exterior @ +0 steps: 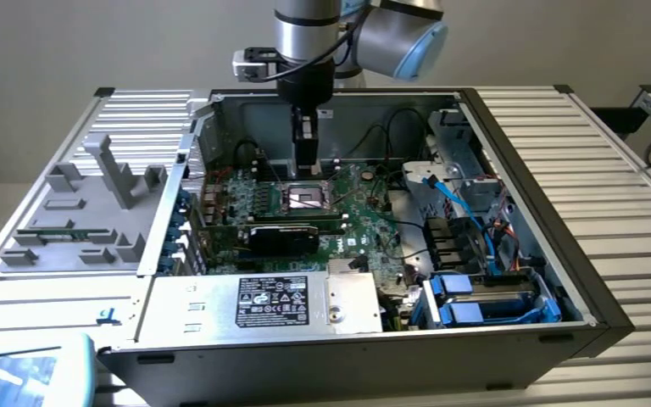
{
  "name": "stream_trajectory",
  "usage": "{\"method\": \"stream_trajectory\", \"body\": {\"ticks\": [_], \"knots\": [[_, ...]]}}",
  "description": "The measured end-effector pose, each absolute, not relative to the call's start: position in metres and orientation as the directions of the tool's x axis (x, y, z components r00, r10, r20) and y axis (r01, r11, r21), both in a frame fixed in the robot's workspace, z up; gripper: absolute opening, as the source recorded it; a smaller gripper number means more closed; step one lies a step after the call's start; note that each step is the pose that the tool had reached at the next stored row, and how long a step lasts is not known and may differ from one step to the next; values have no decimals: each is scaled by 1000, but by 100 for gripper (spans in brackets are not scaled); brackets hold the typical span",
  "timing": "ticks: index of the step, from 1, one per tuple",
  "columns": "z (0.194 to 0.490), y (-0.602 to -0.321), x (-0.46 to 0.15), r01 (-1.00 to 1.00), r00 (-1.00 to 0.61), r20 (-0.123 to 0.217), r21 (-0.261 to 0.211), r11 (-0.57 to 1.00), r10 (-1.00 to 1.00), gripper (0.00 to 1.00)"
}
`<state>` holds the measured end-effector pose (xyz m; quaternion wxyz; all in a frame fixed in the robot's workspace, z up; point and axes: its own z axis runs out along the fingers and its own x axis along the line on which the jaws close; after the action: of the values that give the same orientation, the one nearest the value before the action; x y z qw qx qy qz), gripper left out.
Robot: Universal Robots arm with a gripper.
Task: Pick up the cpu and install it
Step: 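Place the cpu into insertion slot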
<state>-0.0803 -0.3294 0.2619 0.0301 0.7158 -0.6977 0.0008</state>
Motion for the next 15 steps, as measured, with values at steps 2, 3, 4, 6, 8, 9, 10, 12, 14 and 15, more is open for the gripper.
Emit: {"method": "stream_trajectory", "body": {"ticks": [2, 3, 4, 6, 8, 9, 10, 12, 14, 15], "knots": [[258, -330, -80, -999, 27, 43, 44, -25, -999, 55], [257, -330, -79, -999, 27, 43, 45, -25, -999, 55], [255, -330, -79, -999, 27, 43, 45, -25, -999, 55], [251, -330, -79, -999, 27, 43, 46, -25, -999, 55], [247, -330, -78, -999, 27, 43, 48, -25, -999, 55], [246, -330, -78, -999, 27, 43, 48, -25, -999, 55], [244, -330, -77, -998, 27, 43, 49, -25, -999, 55], [240, -330, -77, -998, 27, 43, 50, -25, -999, 55], [237, -330, -76, -998, 27, 43, 52, -25, -999, 55], [235, -330, -76, -998, 27, 43, 54, -25, -999, 55]]}}
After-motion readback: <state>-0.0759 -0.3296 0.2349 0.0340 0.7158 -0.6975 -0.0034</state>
